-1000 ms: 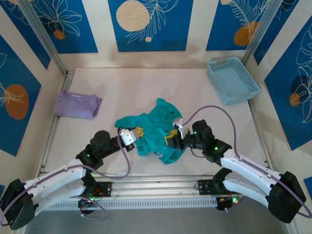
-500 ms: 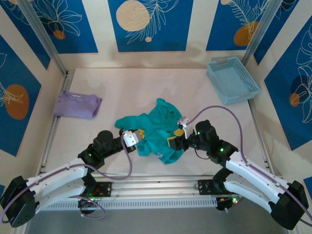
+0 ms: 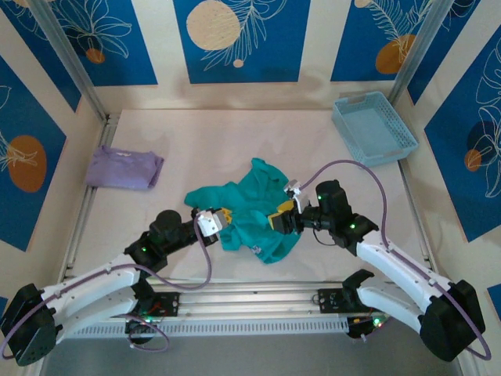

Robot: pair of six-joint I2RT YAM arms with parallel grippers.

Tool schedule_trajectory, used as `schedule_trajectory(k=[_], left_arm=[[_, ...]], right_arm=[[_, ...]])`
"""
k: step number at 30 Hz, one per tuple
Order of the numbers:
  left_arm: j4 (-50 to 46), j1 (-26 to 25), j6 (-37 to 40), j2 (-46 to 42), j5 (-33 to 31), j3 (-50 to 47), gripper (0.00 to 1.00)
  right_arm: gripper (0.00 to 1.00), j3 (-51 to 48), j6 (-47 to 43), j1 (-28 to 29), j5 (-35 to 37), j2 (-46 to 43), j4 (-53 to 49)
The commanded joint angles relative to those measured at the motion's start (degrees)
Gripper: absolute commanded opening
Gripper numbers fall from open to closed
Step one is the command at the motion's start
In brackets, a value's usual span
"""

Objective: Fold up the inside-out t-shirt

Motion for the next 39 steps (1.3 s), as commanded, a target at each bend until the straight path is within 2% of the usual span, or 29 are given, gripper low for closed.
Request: schedule_trajectory(k=[1,8,10,11,15,17,23,26,32,39], left_arm=[[-0.2,-0.8,0.8,-0.8,-0.7,0.1,0.00],[-0.4,-0.7,0.6,-0.8,-0.6,0.4,0.00],[-0.5,-0.7,0.6,-0.9,-0.6,0.4,0.00],[-0.7,-0.7,0.6,-1.0,-0.6,0.4,0.00],[-0.6,-0.7,-0.7,-1.5,-1.3,0.2,0.00],[-1.0,-0.7,-3.1,-1.9,-2.0,0.2,0.00],[-7.3,-0.8,-13.2,-4.9,0.4,-3.0,0.00],[-8.8,-1.4,-15.7,-5.6,-1.3,-6.3,0.00],[-10.5,-2.4,-15.7,-1.3,-1.4,-5.7,0.00],[-6.7,-2.5,-16.4,1.3,-2.4,-2.2,0.00]], right_arm=[[0.54,0.9,-0.9,-0.2,-4.2,0.5,2.5],[0.54,0.2,-1.1,-0.1,-5.1,1.4,3.4],[0.50,0.2,-1.2,-0.2,-4.0,1.9,3.2],[0.45,0.2,-1.1,-0.1,-3.6,2.1,3.3],[0.10,0.3,-0.7,-0.2,-0.9,0.8,2.3],[0.00,0.0,-0.6,-0.2,1.5,-2.0,1.0],[0.00,-7.0,2.9,0.0,2.5,-13.0,4.9],[0.00,-11.2,4.8,0.6,3.7,-15.7,6.6],[0.00,-12.7,5.5,2.1,4.4,-15.3,6.6],[0.00,-6.3,4.2,4.2,8.0,-12.3,4.6]])
